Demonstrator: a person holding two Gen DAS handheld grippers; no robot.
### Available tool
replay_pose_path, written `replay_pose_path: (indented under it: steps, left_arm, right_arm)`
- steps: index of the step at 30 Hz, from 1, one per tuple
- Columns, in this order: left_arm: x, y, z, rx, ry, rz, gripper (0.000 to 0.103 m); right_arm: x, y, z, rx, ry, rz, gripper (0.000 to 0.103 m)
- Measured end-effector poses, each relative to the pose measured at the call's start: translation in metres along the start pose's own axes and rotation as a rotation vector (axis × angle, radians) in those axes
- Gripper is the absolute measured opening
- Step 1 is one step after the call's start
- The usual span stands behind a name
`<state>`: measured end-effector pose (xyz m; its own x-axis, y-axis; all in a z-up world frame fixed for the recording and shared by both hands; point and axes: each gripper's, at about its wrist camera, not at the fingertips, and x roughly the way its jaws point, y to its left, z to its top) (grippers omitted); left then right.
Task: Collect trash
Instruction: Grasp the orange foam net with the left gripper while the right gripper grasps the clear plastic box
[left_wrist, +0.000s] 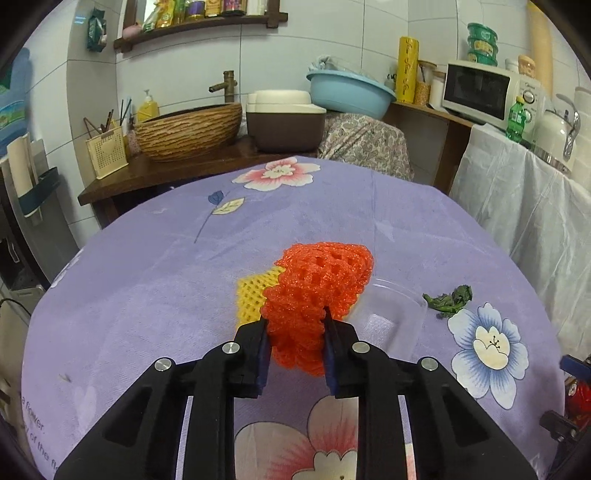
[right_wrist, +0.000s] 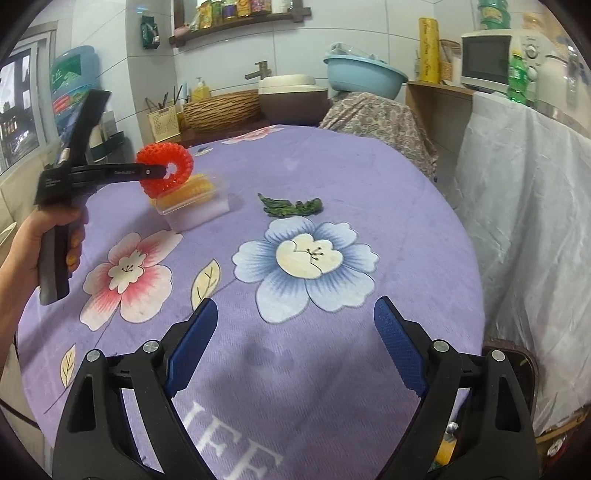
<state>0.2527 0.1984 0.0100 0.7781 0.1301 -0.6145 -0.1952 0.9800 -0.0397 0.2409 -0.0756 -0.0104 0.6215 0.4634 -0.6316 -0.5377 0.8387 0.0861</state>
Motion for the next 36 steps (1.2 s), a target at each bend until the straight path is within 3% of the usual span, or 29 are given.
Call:
replay_pose_path:
  steps: [8,14,19,30,36]
  left_arm:
    - [-0.037,0.016,-0.017,-0.036,-0.065,-0.007,0.023]
    - [-0.049,0.016,-0.034,-0.011,-0.075,0.014,0.023]
    - [-0.055,0.02,-0.042,-0.003,-0.091,0.038,0.023]
    - [-0.058,0.024,-0.051,-0.012,-0.085,0.018,0.023]
    - [-0.059,0.02,-0.056,-0.003,-0.08,0.01,0.023]
  right_arm:
    - [0.047,0.035,0.042,0.019,0.074,0.139,0.086]
    - [0.068,0.062,0.078,0.173,0.061,0.22,0.086]
    - [0.095,0.074,0.095,0.278,0.123,0.24,0.084]
    - [0.149,0.066,0.097,0.485,0.282,0.251,0.059]
    - [0.162,0.058,0.091,0.512,0.302,0.25,0.033]
